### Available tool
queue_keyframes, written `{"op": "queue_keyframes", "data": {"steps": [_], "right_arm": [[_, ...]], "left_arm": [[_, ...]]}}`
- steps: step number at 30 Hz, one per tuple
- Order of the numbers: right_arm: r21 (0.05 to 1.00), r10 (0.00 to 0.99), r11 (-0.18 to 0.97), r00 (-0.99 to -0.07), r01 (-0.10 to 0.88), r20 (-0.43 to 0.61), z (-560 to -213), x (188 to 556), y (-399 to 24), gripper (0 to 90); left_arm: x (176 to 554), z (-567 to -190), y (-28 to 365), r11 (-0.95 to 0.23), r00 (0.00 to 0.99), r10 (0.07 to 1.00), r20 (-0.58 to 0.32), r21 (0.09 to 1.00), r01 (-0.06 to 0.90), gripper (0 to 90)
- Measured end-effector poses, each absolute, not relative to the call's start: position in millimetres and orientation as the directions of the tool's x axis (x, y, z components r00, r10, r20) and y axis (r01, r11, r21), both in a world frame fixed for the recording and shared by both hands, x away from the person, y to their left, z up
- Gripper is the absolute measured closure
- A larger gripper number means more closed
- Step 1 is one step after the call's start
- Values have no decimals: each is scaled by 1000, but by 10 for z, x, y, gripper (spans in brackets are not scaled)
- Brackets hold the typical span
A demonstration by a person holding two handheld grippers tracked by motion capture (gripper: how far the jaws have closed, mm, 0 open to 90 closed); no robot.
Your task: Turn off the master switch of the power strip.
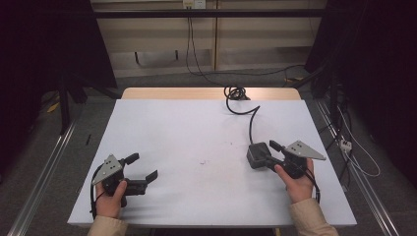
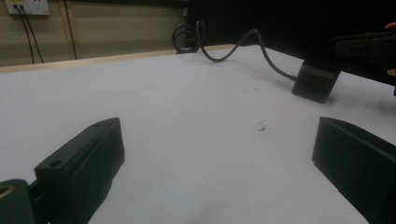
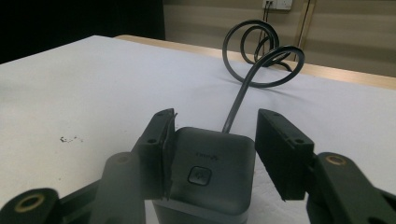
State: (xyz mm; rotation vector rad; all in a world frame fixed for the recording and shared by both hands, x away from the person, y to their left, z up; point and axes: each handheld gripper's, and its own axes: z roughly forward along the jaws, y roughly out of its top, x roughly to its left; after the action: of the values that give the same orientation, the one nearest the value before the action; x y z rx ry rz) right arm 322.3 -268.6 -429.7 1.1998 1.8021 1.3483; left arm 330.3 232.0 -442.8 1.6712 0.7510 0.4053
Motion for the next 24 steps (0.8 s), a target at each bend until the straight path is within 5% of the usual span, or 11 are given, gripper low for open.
{"op": "queue_keyframes", "data": {"steps": [24], "right_arm": [[939, 891, 88, -449, 331, 75, -4280, 3256, -2662, 652]], "left_arm": [[3301, -4427, 2321, -97, 731, 670, -129, 961, 258, 21]]}}
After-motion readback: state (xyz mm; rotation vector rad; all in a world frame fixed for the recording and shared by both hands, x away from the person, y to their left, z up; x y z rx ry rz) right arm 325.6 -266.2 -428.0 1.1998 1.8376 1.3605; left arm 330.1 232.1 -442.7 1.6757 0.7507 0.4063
